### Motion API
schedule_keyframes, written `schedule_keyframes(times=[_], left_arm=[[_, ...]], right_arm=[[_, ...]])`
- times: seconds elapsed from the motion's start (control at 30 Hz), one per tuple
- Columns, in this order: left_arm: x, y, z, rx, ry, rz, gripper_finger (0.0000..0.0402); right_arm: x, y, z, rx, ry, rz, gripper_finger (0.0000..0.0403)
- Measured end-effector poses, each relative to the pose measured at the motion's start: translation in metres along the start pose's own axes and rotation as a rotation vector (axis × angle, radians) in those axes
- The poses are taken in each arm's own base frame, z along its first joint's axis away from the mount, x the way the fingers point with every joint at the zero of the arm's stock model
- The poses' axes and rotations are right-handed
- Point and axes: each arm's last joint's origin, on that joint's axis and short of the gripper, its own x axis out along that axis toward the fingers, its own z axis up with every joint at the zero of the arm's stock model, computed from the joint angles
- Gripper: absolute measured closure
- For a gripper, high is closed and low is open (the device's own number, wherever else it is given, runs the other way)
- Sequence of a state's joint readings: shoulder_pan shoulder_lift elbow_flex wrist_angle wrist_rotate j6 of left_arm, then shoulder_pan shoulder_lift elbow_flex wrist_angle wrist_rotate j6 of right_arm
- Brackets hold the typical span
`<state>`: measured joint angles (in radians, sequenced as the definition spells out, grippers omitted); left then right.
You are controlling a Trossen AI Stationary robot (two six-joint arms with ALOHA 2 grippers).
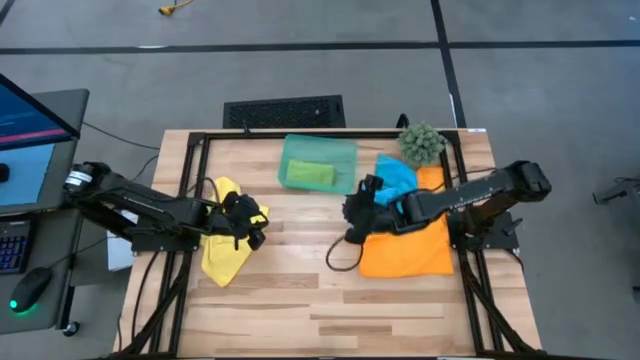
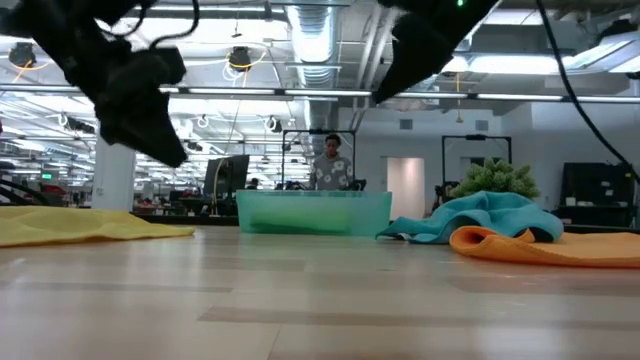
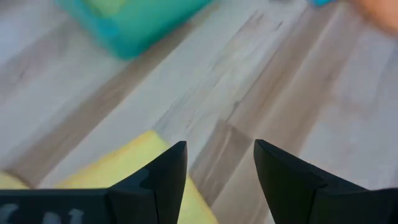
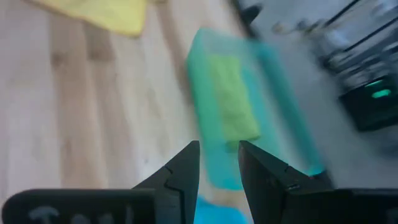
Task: Roll microfiber towels into tight, uniform cylinder then place into a basket
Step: Roll the yellow microfiber cloth
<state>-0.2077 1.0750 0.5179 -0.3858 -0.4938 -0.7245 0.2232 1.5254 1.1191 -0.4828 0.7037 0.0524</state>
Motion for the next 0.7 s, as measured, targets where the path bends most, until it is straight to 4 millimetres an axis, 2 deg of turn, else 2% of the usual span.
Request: schedule_keyframes(times=[0.1,0.27,0.47,0.7], left_arm=[[0.012,-0.001,-0.005,-0.02,0.04,0.049,0.0221],[0.03,0.006,-0.008,-0.08,0.086,0.15,0.0221],[0.051,0.018,-0.01,-0.13,0.153,0.26,0.0221],[0.081,0.014,-0.011,-0.17,0.215,0.178,0.0221]], right_arm=[[-0.009,0.008,0.003,-0.03,-0.051,-0.069,0.027],[-0.018,0.017,0.002,-0.042,-0.064,-0.052,0.0269],[-0.017,0.017,0.001,-0.048,-0.056,-0.053,0.027],[-0.01,0.008,0.001,-0.029,-0.036,-0.077,0.0269]])
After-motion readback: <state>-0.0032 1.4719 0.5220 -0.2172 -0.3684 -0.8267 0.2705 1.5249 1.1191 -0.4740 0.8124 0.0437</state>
